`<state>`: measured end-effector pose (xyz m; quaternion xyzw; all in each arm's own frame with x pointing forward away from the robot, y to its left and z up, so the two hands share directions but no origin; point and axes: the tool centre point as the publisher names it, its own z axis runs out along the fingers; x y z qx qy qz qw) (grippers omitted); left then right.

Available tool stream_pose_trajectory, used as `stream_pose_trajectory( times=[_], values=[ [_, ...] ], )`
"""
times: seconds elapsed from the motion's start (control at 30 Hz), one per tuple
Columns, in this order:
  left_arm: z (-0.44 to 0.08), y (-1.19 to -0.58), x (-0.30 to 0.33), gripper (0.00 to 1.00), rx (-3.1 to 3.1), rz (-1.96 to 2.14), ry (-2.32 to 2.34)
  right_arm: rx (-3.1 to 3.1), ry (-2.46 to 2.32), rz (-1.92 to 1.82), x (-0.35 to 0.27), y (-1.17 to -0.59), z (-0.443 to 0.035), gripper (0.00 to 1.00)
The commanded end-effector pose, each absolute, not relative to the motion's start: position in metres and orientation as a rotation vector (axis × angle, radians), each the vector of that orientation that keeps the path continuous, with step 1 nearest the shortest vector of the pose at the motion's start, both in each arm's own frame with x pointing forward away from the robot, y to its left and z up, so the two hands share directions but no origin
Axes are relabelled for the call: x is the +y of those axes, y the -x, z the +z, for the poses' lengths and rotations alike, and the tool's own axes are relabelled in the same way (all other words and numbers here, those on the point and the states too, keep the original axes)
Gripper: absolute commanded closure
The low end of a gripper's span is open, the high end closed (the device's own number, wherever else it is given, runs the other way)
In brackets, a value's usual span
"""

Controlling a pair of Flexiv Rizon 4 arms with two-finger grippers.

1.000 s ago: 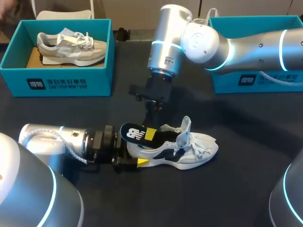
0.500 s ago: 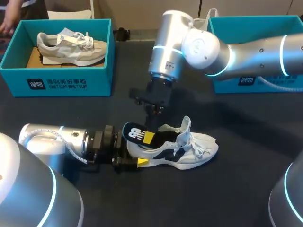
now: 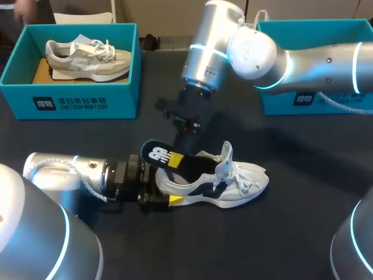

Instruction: Take the shoe out of the shoebox, open the shoe tongue, remove and reinsert the insole, then place the shoe into the shoebox

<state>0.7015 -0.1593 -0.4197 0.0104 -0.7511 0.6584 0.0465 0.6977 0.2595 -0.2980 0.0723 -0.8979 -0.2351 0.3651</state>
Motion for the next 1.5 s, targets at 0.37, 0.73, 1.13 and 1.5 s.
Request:
stream_pose_trajectory(
  times=[0.37,0.73,1.13,1.5],
  values=[
    [-0.42,-0.7,-0.161,1.0,-2.295,2.011,-0.035,-2.397,-0.202,-0.698,0.267,-0.699,-0.264,1.0],
    [-0.42,-0.7,-0.161,1.0,-2.295,2.011,-0.035,-2.468,-0.091,-0.896,0.275,-0.712,-0.21,1.0],
    [-0.42,-0.7,-0.161,1.0,-2.295,2.011,-0.035,-2.409,0.078,-1.062,0.273,-0.73,-0.145,1.0],
    [-0.42,-0.7,-0.161,1.0,-2.295,2.011,-0.035,-2.441,0.097,-1.125,0.281,-0.729,-0.127,1.0]
  ],
)
